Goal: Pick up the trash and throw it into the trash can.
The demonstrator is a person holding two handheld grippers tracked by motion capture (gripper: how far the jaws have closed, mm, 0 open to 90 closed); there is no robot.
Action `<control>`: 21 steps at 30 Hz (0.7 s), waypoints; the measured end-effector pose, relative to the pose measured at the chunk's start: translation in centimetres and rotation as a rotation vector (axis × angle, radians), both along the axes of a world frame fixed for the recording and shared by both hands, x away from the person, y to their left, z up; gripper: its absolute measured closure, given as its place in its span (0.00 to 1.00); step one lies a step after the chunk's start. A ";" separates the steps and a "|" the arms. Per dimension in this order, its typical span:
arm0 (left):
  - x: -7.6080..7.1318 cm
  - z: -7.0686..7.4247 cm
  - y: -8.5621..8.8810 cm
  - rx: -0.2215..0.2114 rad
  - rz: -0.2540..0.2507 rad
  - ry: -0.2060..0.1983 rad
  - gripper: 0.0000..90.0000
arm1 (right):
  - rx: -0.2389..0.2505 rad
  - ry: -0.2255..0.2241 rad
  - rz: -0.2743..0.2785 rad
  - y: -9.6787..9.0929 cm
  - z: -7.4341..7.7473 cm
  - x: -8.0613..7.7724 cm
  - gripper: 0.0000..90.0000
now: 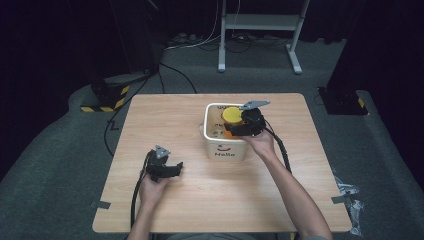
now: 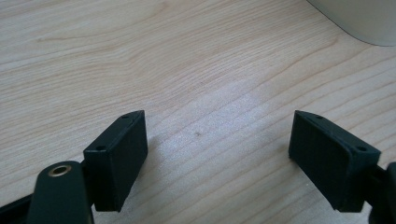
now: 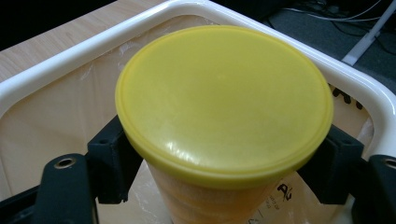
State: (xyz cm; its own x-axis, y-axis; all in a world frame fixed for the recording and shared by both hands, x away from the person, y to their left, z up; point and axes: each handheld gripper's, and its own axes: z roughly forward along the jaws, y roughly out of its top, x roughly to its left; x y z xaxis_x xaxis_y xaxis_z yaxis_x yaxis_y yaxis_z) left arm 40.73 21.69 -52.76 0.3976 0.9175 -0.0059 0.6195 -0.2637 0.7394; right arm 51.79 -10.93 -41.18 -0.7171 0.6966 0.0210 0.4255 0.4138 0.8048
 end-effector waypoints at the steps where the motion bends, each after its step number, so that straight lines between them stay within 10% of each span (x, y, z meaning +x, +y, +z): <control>1: 0.0 0.0 0.0 0.000 0.001 0.000 0.22 | 0.001 0.003 0.003 0.0 0.0 0.0 0.25; 21: 0.0 0.0 0.0 0.000 0.000 0.000 0.22 | 0.070 -0.002 0.027 -1.1 1.3 -0.6 0.14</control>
State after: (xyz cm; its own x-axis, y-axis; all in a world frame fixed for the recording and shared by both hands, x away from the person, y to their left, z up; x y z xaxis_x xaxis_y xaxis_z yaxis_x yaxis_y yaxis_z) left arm 40.73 21.69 -52.76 0.3977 0.9175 -0.0058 0.6196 -0.2639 0.7392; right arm 51.18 -11.99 -39.85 -0.7356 0.6741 0.0673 0.4133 0.3679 0.8330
